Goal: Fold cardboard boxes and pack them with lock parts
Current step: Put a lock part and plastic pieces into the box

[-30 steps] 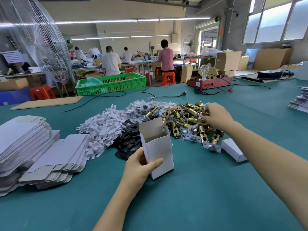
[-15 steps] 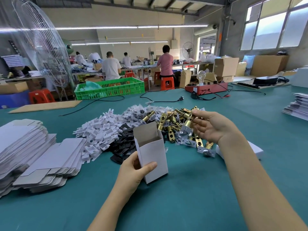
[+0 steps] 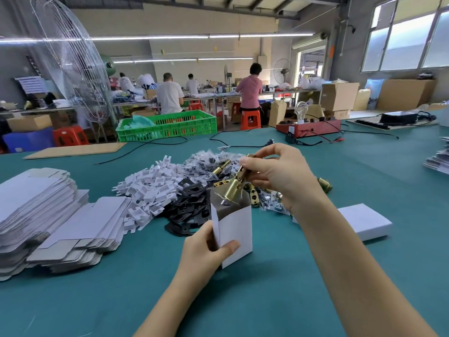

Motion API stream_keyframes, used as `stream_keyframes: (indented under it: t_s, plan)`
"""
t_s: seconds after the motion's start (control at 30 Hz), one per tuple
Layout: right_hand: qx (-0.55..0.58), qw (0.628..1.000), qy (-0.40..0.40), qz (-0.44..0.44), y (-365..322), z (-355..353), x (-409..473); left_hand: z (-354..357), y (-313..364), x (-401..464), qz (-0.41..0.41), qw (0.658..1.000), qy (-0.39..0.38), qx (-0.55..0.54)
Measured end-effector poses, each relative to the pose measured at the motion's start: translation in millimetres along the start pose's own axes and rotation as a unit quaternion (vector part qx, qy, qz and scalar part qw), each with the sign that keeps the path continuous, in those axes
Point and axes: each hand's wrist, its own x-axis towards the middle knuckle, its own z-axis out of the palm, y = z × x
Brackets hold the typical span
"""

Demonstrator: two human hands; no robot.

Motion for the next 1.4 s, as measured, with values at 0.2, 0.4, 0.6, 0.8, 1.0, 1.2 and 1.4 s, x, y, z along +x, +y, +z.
stream_keyframes:
  t_s: [0.2, 0.4, 0.6, 0.8, 1.0, 1.2, 1.4]
  plan:
    - [-0.103, 0.993, 0.038, -0.053, 8, -2, 5, 1, 2, 0, -0.006, 1.000, 0.007, 0.010]
    - [-0.253, 0.952, 0.064, -0.160, 18, 9, 3, 3, 7, -3, 0.022, 0.999, 0.015, 0.021]
    - [-0.372, 0.880, 0.050, -0.290, 21, 15, 0, 4, 8, -3, 0.014, 0.999, 0.027, 0.028]
    - [-0.450, 0.823, 0.001, -0.345, 29, 20, 0, 3, 9, -2, -0.001, 0.999, 0.028, 0.022]
    - [-0.529, 0.788, -0.089, -0.303, 26, 9, 6, 4, 12, -3, 0.005, 1.000, 0.025, 0.018]
    - [-0.609, 0.743, -0.078, -0.266, 31, 11, 7, 4, 8, -2, -0.001, 1.000, 0.020, 0.024]
    - [-0.645, 0.727, -0.078, -0.221, 33, 11, 9, 4, 10, -3, 0.003, 1.000, 0.021, 0.004]
